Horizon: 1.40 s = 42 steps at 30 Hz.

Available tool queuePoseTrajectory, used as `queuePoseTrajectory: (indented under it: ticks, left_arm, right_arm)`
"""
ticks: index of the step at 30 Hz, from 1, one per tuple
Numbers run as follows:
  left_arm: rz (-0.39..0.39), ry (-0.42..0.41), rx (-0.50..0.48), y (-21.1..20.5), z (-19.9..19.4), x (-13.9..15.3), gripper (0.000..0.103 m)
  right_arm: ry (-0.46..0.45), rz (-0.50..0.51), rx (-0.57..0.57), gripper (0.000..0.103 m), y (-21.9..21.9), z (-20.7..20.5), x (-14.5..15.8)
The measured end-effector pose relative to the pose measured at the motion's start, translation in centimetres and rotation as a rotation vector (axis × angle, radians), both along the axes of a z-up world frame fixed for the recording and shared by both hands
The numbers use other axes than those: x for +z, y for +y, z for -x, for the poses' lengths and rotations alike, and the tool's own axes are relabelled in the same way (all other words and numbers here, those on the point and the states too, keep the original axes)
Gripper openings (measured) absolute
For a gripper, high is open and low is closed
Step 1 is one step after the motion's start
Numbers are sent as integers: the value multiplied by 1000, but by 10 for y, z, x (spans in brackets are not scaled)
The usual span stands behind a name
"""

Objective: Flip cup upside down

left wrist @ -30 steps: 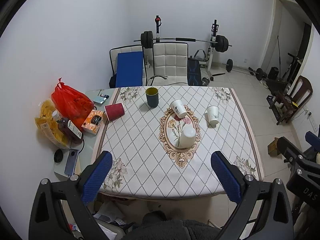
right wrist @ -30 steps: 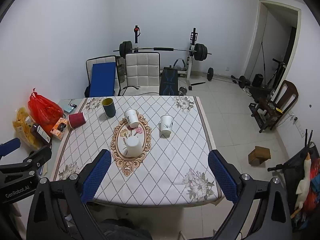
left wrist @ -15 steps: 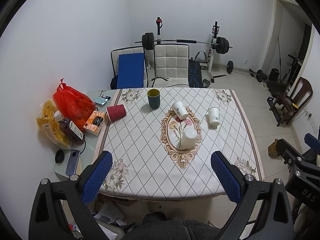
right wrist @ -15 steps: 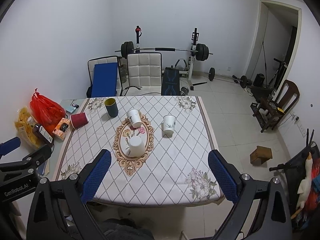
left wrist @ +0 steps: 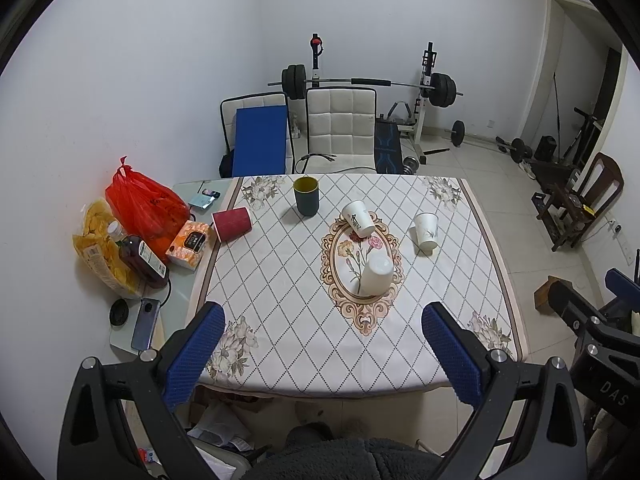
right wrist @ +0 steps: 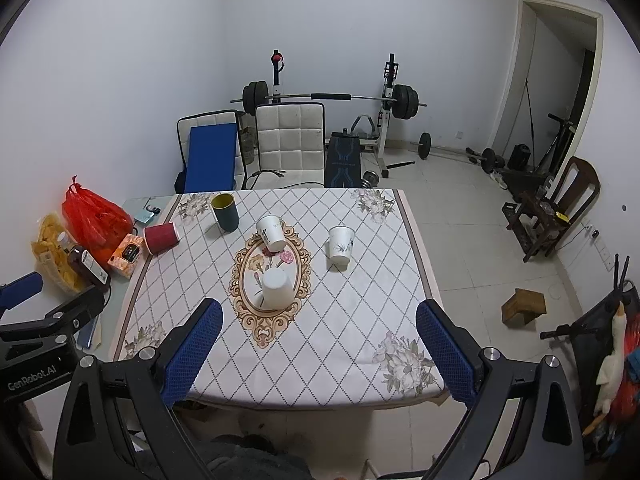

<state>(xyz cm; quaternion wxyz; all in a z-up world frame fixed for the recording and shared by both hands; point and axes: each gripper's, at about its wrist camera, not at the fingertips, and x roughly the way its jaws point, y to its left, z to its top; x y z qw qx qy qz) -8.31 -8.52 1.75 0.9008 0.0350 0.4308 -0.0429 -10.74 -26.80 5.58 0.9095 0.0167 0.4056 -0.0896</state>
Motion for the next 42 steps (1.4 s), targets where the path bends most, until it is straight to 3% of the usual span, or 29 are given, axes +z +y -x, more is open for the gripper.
queuePoseTrajectory:
  ticks: [42]
  left_arm:
    - [1, 0, -1, 3, 1, 2, 101]
  right_arm:
    - [-4, -10, -8, 99, 3, -1, 1]
